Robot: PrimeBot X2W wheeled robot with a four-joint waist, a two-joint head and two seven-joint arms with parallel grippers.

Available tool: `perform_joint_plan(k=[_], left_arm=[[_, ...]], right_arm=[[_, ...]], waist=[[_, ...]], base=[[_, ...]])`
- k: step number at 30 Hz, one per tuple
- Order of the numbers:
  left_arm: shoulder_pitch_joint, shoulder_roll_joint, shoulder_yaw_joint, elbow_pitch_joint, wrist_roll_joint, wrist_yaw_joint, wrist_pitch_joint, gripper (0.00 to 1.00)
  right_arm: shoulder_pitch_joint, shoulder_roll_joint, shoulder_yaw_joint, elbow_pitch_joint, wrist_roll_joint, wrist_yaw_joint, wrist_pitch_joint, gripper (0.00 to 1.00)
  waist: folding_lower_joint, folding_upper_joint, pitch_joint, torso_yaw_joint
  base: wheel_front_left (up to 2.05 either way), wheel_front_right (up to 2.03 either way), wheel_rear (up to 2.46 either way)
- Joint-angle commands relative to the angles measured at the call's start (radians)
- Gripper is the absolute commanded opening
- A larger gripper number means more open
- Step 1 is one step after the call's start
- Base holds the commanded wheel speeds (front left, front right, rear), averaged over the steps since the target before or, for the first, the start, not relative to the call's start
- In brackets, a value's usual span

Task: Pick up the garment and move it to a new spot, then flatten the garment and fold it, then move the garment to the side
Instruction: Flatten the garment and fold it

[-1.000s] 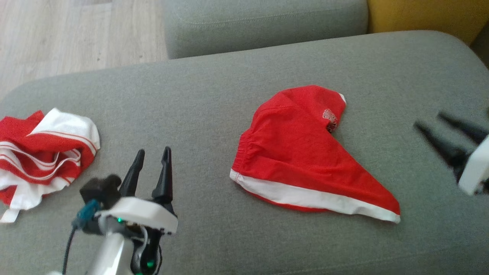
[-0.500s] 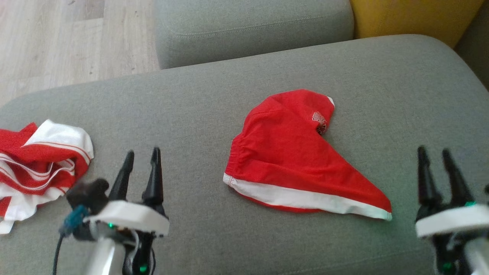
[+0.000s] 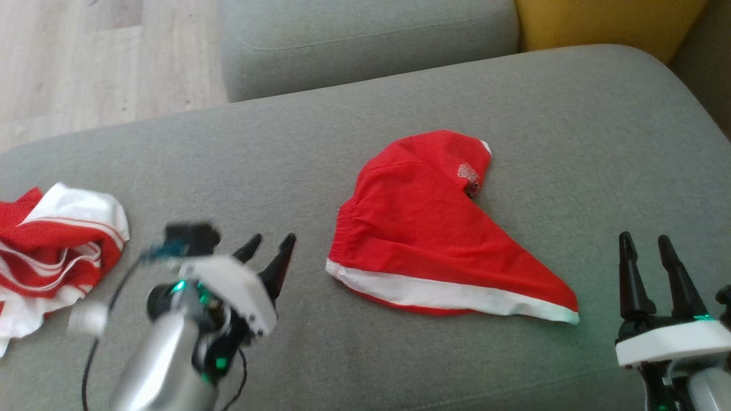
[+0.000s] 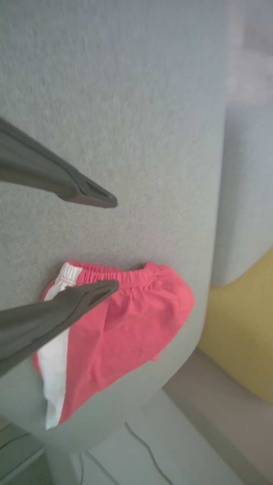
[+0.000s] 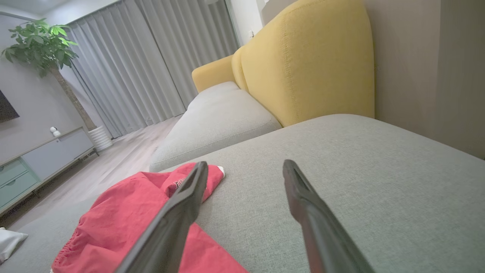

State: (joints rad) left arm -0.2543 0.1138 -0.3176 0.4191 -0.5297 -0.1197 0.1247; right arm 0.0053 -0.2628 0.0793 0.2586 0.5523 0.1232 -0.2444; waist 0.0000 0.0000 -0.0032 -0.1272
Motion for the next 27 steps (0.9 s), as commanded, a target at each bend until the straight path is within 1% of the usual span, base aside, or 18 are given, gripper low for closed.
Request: perform_joint_plan(k=[1, 4, 7, 9, 10, 14, 17, 21, 25, 26, 27], left_arm=[[-0.099, 0.022, 0.006, 0.001, -0.045, -0.006, 0.09, 1.0], [-0.172, 0.039, -0.04, 0.069, -0.124, -0.01, 0.259, 1.0], [-0.231, 0.053, -0.102, 0.106, -0.203, -0.01, 0.359, 1.0], [-0.265, 0.068, -0.139, 0.129, -0.248, -0.011, 0.406, 1.0], [-0.265, 0.068, -0.139, 0.129, -0.248, -0.011, 0.406, 1.0], [-0.325, 0.094, -0.204, 0.194, -0.302, -0.011, 0.451, 1.0], [-0.366, 0.111, -0.238, 0.251, -0.309, -0.011, 0.443, 1.0], [-0.41, 0.124, -0.273, 0.312, -0.329, -0.011, 0.421, 1.0], [-0.427, 0.122, -0.32, 0.344, -0.39, -0.011, 0.468, 1.0], [-0.43, 0.125, -0.332, 0.346, -0.403, -0.011, 0.477, 0.91], [-0.434, 0.129, -0.343, 0.347, -0.414, -0.011, 0.479, 0.49]], right_arm=[[-0.049, -0.009, 0.011, -0.036, -0.011, 0.008, 0.003, 1.0], [-0.057, -0.001, 0.018, -0.041, -0.017, 0.008, 0.006, 1.0], [-0.066, 0.009, 0.029, -0.044, -0.016, 0.008, 0.008, 1.0], [-0.072, 0.011, 0.037, -0.042, -0.012, 0.008, 0.008, 1.0], [-0.072, 0.011, 0.037, -0.042, -0.012, 0.008, 0.008, 1.0], [-0.091, 0.01, 0.055, -0.04, -0.005, 0.008, 0.006, 1.0], [-0.105, 0.008, 0.062, -0.035, 0.0, 0.008, 0.003, 1.0], [-0.112, 0.008, 0.067, -0.027, 0.004, 0.008, -0.001, 1.0], [-0.119, 0.011, 0.082, -0.017, 0.01, 0.008, -0.002, 1.0], [-0.122, 0.011, 0.084, -0.015, 0.01, 0.008, -0.003, 1.0], [-0.124, 0.012, 0.085, -0.013, 0.011, 0.008, -0.003, 1.0]], waist=[[0.0, 0.0, 0.003, -0.016], [0.0, 0.0, 0.011, -0.049], [0.0, 0.0, 0.025, -0.086], [0.0, 0.0, 0.037, -0.107], [0.0, 0.0, 0.037, -0.107], [0.0, 0.0, 0.058, -0.142], [0.0, 0.0, 0.067, -0.155], [0.0, 0.0, 0.074, -0.158], [0.0, 0.0, 0.08, -0.155], [0.0, 0.0, 0.081, -0.153], [0.0, 0.0, 0.082, -0.151]], base=[[0.0, 0.0, 0.0], [0.0, 0.0, 0.0], [0.0, 0.0, 0.0], [0.0, 0.0, 0.0], [0.0, 0.0, 0.0], [0.0, 0.0, 0.0], [0.0, 0.0, 0.0], [0.0, 0.0, 0.0], [0.0, 0.0, 0.0], [0.0, 0.0, 0.0], [0.0, 0.0, 0.0]])
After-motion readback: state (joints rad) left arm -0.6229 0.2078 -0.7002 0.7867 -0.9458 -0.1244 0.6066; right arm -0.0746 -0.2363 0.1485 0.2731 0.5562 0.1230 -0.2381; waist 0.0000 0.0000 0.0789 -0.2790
